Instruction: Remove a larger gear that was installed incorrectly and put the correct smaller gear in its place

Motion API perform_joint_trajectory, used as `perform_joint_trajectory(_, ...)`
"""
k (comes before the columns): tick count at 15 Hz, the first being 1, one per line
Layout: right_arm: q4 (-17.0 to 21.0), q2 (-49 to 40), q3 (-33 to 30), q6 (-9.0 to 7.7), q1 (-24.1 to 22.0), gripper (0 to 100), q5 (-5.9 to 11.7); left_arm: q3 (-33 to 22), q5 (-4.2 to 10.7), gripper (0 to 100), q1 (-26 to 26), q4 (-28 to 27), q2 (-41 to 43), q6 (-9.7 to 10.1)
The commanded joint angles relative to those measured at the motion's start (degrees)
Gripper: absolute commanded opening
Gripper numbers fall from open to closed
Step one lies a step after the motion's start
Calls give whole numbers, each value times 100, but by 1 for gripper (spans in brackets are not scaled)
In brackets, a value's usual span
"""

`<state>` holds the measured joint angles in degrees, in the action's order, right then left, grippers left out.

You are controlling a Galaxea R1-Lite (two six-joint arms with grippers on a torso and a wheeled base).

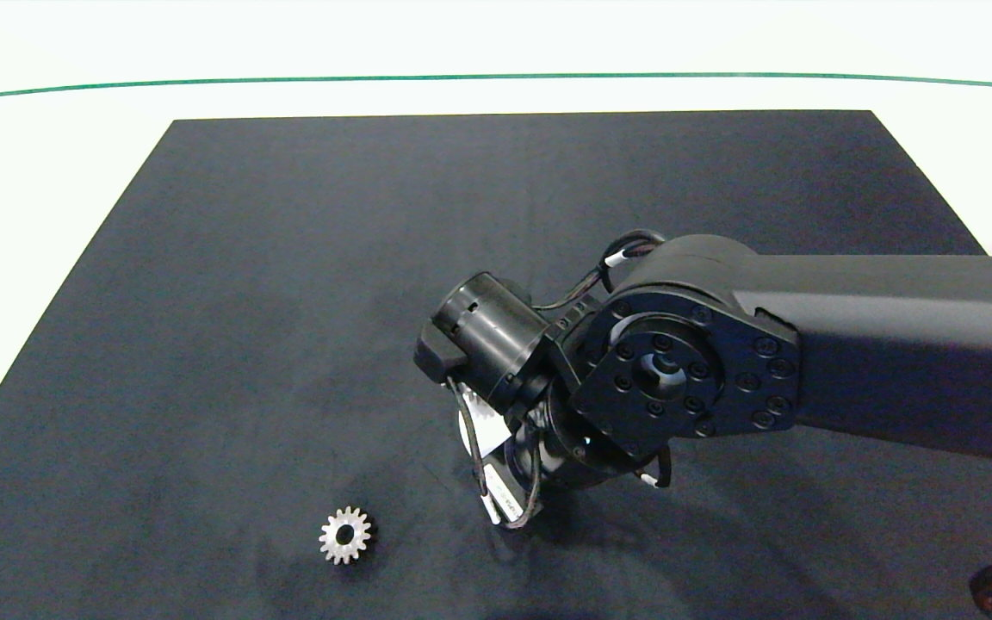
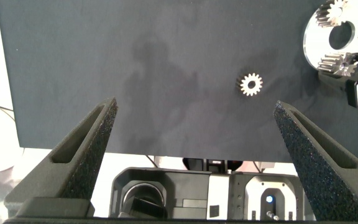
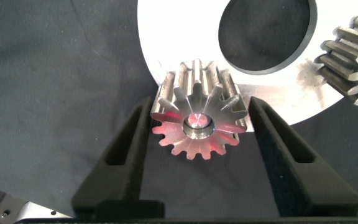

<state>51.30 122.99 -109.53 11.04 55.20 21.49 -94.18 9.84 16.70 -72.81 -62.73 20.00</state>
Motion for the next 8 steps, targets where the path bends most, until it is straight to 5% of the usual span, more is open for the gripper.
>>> perform_joint_trajectory(1, -23, -3, 2, 3, -27, 54, 13, -3, 9, 100, 0, -40, -2, 12)
perform_joint_trajectory(8, -32, 41, 90, 3, -36, 40, 13, 5, 9, 100, 0, -40, -2, 12)
